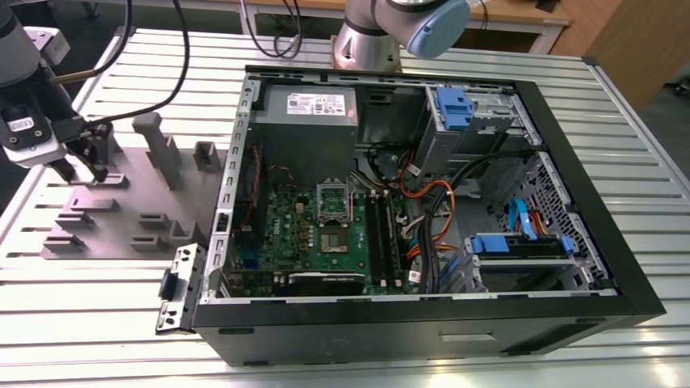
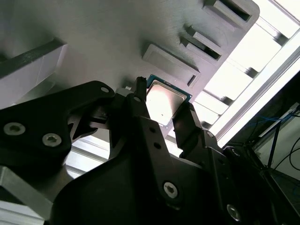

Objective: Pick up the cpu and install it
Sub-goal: 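Pick up the cpu and move it towards the insertion slot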

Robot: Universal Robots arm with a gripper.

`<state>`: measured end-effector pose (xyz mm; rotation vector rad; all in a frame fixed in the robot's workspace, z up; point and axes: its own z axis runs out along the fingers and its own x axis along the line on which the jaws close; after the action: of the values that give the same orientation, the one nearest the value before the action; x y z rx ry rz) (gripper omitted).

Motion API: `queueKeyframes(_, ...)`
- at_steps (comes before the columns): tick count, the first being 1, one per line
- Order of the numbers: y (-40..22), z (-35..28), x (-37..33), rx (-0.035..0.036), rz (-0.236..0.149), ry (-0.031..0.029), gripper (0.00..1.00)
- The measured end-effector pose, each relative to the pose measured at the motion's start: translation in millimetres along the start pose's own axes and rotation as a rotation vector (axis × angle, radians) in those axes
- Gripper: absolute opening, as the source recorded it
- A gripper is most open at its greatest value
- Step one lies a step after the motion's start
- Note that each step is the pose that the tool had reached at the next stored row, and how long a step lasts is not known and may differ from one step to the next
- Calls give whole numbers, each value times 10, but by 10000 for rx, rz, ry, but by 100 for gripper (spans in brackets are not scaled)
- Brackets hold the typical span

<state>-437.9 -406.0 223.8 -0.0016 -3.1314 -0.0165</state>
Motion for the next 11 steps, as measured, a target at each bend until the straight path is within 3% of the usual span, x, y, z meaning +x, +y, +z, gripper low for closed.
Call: queueKeyframes(11, 1, -69, 1, 0, 0, 1, 47)
